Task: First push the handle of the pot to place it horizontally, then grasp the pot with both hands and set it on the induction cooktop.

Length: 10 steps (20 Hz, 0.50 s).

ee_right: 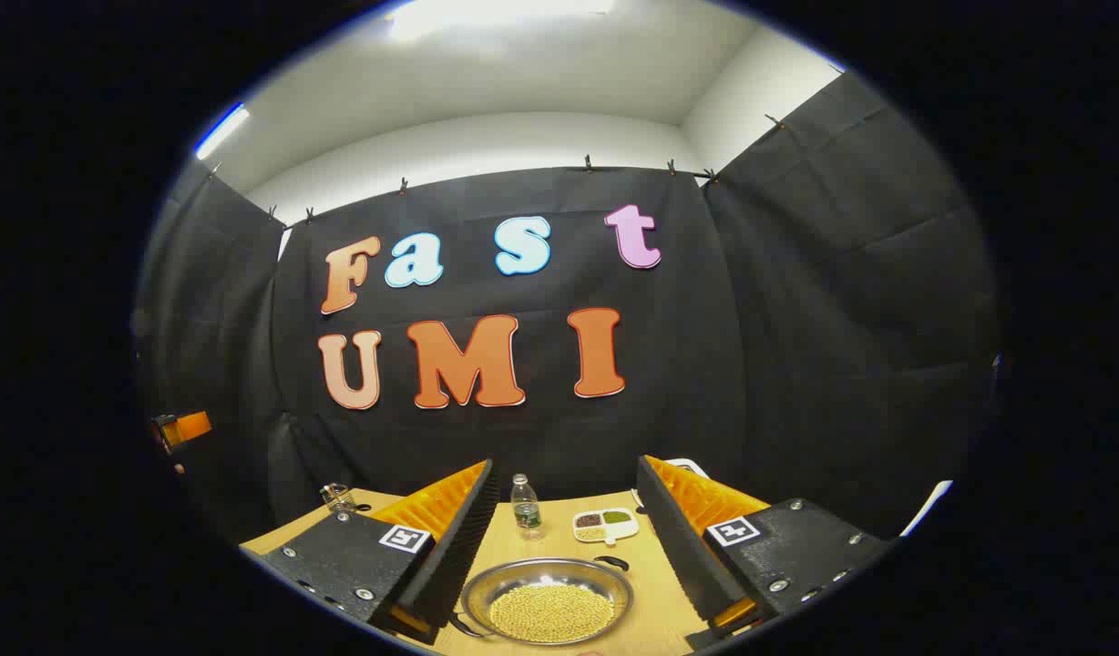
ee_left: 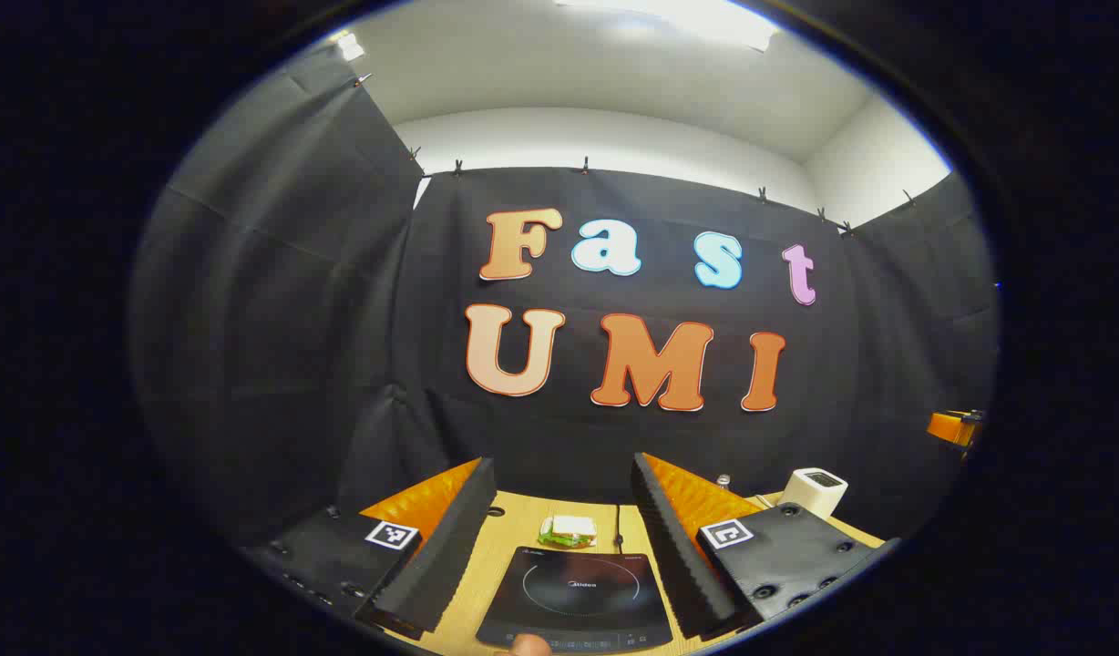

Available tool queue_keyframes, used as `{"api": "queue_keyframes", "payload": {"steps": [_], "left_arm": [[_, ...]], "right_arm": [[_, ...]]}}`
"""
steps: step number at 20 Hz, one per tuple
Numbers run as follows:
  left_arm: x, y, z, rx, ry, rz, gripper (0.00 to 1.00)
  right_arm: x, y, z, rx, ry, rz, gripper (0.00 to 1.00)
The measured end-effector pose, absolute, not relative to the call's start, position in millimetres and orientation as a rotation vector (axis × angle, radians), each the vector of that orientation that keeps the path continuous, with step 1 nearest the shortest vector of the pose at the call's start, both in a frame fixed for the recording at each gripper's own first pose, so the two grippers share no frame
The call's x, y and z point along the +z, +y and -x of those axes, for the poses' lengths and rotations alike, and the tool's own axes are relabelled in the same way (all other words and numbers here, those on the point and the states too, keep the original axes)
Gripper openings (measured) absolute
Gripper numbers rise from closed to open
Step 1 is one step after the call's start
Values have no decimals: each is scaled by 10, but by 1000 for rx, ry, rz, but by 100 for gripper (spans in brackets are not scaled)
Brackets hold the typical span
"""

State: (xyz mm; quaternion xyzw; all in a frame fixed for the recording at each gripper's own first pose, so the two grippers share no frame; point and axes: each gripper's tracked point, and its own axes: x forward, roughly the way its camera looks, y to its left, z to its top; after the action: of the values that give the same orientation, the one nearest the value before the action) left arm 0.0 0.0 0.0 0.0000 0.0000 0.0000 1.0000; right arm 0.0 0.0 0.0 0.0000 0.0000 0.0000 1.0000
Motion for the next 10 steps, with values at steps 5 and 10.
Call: {"api": "queue_keyframes", "payload": {"steps": [5, 10], "left_arm": [[-17, 260, -70, 48, -12, -9, 97], [-53, 243, -23, 40, -7, 7, 98]], "right_arm": [[-13, 164, -80, 18, -20, 23, 95], [-90, 203, -104, 37, 8, 9, 95]]}}
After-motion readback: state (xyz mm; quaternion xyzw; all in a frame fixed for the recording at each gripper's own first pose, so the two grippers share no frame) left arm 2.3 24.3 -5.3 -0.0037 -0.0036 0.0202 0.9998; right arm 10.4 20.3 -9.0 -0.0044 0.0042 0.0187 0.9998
